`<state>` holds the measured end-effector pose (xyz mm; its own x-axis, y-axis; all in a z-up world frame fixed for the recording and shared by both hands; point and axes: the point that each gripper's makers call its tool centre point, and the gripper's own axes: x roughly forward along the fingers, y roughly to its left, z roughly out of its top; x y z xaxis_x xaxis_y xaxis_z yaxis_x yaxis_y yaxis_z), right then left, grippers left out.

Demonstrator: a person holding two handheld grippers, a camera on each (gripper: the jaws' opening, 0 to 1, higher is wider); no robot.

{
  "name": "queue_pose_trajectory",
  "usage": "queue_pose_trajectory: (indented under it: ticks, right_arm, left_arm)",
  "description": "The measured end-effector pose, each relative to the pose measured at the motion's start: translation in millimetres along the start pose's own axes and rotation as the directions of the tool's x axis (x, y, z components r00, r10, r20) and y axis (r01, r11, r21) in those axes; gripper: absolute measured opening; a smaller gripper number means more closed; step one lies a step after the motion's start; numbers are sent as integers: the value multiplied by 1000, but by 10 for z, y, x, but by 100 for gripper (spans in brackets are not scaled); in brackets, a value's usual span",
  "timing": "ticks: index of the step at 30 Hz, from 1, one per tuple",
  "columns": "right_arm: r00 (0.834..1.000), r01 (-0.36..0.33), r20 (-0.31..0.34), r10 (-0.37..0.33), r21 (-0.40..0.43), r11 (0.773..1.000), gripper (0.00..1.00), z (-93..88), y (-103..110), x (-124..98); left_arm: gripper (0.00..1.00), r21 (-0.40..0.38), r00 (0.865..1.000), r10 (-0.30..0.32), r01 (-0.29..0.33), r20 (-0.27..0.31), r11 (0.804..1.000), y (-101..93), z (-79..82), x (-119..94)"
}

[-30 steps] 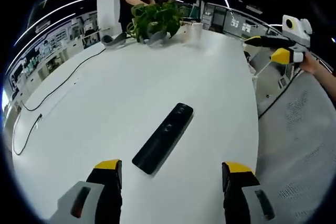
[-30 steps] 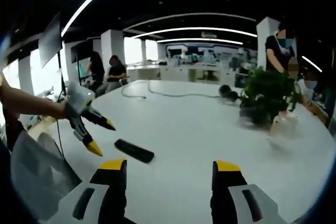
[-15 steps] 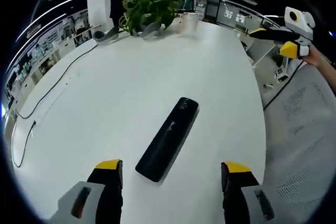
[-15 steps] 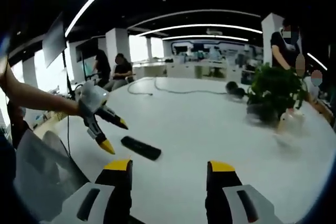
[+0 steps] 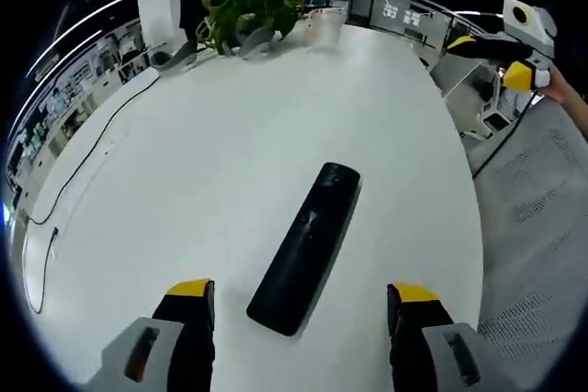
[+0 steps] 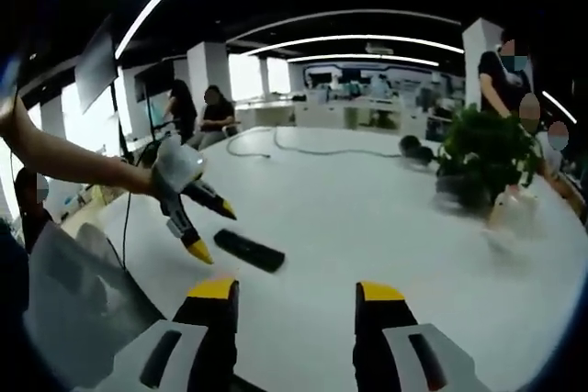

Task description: Press the specified remote control buttons in sequence, fully releasing each button before pressing the next.

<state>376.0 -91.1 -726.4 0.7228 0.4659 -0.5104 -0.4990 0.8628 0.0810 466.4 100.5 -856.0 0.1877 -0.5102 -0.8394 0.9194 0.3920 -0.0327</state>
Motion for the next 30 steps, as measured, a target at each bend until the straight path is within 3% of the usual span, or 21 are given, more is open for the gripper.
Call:
queue_pose_trajectory:
  ticks: [8, 11, 16, 30]
  right_arm:
    - [1000, -1, -23, 1, 2, 1000, 46, -41, 4, 6]
    - [999, 41, -17, -41, -29, 999, 42, -20, -53, -26]
    - [999, 41, -22, -42, -28, 999, 42, -27, -62, -18]
    - [998, 43, -42, -45, -41, 998, 40, -62, -68, -2]
  left_arm:
    - [78, 43, 1000, -1, 1, -2, 999, 29, 22, 55]
    - [77, 49, 1000, -6, 6, -1, 999, 46, 25, 81]
    - [73, 67, 1000, -4, 5, -10, 998, 72, 27, 122]
    - [63, 55, 1000, -19, 18, 24, 998, 117, 117, 176]
